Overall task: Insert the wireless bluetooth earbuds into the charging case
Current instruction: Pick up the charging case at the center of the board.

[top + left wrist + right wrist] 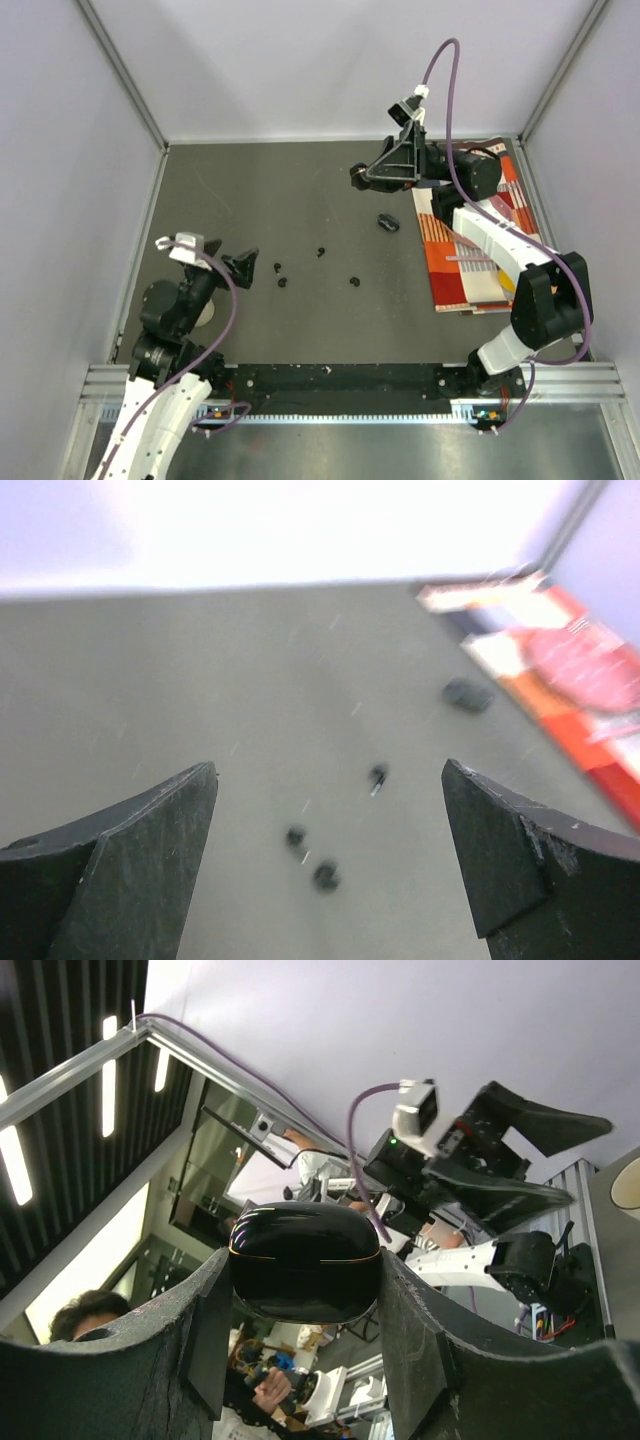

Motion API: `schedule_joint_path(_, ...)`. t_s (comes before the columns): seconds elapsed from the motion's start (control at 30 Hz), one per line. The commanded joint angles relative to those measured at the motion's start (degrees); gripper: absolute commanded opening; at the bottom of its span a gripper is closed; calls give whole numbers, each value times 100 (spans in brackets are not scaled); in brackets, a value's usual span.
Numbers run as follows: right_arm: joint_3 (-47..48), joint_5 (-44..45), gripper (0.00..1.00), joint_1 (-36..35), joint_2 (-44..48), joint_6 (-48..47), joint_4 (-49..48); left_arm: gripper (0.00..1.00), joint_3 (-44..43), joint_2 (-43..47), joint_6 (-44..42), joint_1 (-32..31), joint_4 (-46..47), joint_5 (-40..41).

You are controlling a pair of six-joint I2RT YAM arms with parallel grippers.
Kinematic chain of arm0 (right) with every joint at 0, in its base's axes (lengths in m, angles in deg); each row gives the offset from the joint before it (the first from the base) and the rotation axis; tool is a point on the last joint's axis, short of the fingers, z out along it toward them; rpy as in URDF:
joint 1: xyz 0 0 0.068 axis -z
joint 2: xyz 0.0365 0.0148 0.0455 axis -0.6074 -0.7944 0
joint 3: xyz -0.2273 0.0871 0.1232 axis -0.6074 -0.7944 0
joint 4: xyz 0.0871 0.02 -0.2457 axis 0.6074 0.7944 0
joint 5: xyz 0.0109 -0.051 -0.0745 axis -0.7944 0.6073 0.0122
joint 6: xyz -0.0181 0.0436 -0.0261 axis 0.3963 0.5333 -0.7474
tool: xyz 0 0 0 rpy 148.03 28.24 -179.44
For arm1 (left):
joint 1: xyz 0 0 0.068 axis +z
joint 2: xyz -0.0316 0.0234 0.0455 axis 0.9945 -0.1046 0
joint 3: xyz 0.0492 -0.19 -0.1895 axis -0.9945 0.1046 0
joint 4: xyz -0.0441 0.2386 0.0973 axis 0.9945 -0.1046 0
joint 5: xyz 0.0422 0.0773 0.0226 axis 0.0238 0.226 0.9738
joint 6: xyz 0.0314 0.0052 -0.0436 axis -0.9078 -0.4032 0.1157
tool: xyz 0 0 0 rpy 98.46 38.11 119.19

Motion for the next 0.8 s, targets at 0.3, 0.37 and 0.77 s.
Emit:
schedule_joint_path(0.3, -320, 249, 22, -417, -292, -103, -1733, 99, -1249, -1842, 2944, 26, 2833, -2597)
schedule_joint_path(0.37, -381, 214, 22, -443, -266, -374, -1654, 99, -1381, -2090, 3796, 8, 3272, -2815)
schedule_joint_path(0.77, -532, 1214, 21, -548, 1051, -5074, 5802, 99, -1533, -2355, 803, -1125, 3116, -2782)
